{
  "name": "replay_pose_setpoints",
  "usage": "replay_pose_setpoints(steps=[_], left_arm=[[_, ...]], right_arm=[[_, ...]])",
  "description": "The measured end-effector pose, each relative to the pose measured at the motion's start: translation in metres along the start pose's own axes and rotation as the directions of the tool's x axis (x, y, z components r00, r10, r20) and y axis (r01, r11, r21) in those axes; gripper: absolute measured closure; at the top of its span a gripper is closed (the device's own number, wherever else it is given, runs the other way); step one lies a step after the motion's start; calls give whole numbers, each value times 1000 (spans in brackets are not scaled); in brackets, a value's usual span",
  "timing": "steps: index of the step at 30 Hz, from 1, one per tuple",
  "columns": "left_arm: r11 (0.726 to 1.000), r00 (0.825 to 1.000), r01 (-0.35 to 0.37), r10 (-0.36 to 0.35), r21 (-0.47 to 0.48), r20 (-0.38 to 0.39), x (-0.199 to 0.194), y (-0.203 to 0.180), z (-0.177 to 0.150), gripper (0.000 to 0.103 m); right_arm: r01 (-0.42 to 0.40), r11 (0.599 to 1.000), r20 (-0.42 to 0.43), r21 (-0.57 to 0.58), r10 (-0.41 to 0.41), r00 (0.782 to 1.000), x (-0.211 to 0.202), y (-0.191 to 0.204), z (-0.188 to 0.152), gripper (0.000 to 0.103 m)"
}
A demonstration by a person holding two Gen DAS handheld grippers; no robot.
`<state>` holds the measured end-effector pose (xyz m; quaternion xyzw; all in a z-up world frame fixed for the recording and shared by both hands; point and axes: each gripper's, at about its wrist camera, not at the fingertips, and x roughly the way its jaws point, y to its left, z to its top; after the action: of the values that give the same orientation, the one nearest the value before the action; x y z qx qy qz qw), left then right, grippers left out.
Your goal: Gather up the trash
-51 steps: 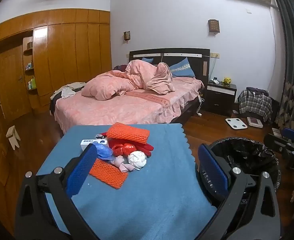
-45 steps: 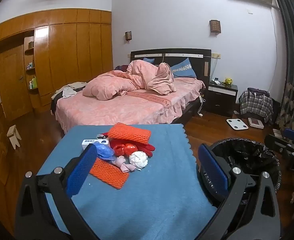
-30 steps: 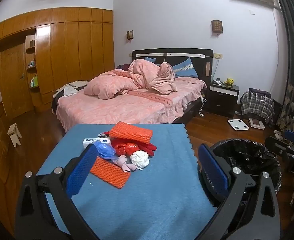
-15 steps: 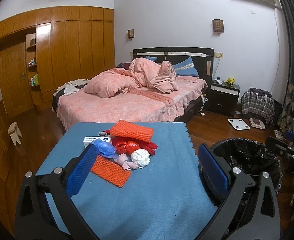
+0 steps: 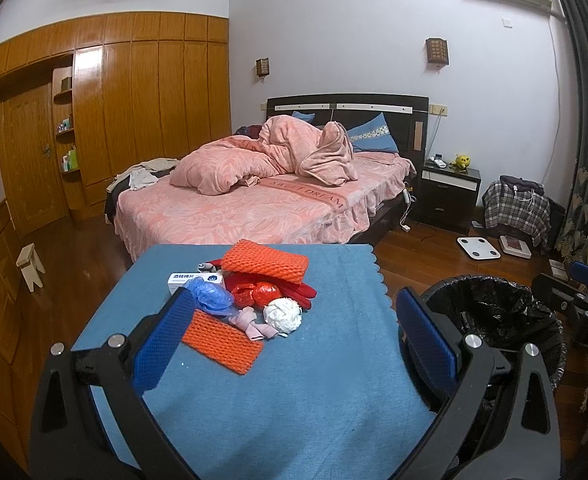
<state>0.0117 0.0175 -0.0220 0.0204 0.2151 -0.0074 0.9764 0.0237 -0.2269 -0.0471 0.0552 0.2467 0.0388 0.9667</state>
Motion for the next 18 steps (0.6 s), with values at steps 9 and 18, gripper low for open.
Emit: replay_pose_setpoints(steps=[9,18], left_arm=[[1000,1000,0,0,-1,0,2,1,-2,5],[1000,1000,0,0,-2,-3,3,3,-2,5]], right_arm=[[0,1000,-1,0,0,1000,-1,0,0,6],[-2,1000,-6,2,2,1000,1,1,-3,6]])
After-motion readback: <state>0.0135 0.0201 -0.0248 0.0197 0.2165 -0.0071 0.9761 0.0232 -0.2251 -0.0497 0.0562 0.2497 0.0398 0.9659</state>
